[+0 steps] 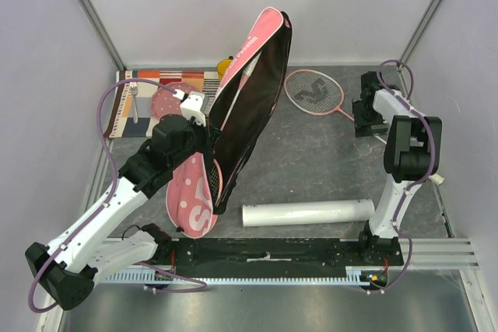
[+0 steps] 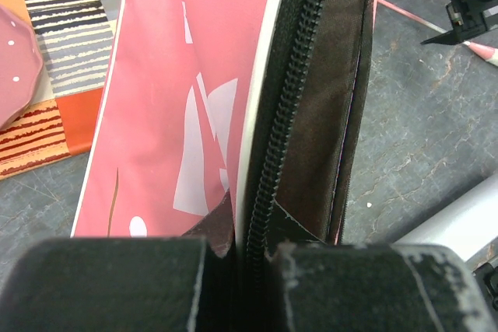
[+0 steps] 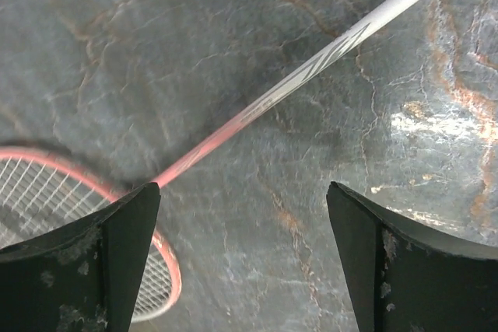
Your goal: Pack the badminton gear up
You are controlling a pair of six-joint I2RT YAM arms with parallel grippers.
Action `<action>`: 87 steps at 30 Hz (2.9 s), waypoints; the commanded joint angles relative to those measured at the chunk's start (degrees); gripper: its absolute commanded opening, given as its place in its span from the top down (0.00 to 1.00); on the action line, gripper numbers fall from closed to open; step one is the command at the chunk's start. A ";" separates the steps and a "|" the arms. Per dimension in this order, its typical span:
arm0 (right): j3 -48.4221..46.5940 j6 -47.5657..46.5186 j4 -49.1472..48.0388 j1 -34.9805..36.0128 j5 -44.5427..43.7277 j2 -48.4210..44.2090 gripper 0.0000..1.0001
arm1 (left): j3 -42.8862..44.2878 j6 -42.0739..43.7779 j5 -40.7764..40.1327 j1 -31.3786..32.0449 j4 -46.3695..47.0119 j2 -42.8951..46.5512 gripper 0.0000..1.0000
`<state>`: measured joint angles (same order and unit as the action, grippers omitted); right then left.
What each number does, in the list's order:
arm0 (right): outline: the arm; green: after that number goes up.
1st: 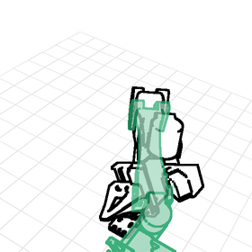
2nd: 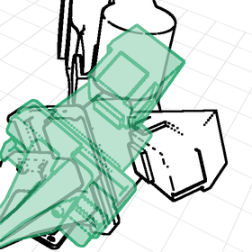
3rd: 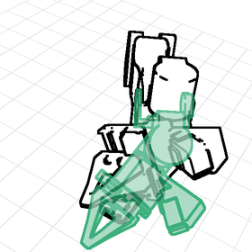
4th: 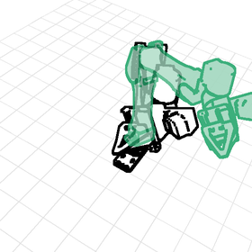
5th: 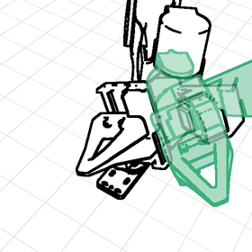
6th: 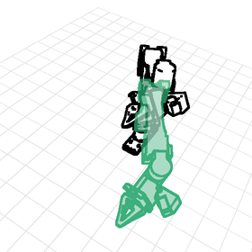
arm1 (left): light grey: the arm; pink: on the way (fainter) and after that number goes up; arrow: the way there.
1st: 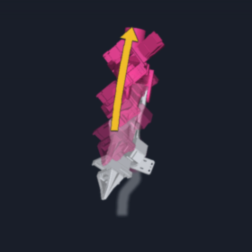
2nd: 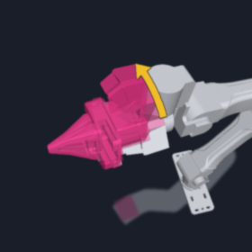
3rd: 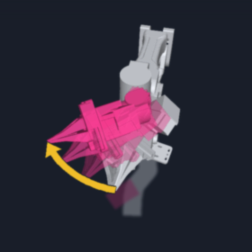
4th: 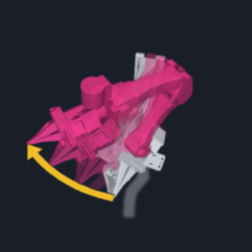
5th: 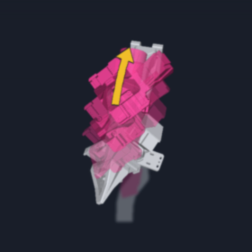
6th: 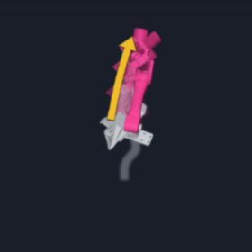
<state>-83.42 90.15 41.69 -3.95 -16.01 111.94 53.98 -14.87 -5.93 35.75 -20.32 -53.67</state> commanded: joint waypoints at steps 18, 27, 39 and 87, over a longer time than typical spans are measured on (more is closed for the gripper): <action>-14.57 14.35 12.79 -2.56 -3.85 9.96 0.31 | 1.31 1.51 -1.36 3.45 5.99 -0.65 0.98; -19.23 15.76 15.96 -3.26 1.15 15.58 0.35 | 1.48 2.04 -2.33 4.07 5.64 0.06 0.98; -20.21 15.32 16.84 -3.88 8.44 21.03 0.77 | 1.66 2.66 -3.29 5.03 5.46 0.58 0.98; 6.07 -10.93 0.59 11.68 -21.95 -11.39 1.00 | -5.28 4.68 -20.78 1.43 12.84 9.63 0.98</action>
<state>-78.00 89.30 49.32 6.42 -29.06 100.60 48.56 -12.71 -22.81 37.56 -16.08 -46.35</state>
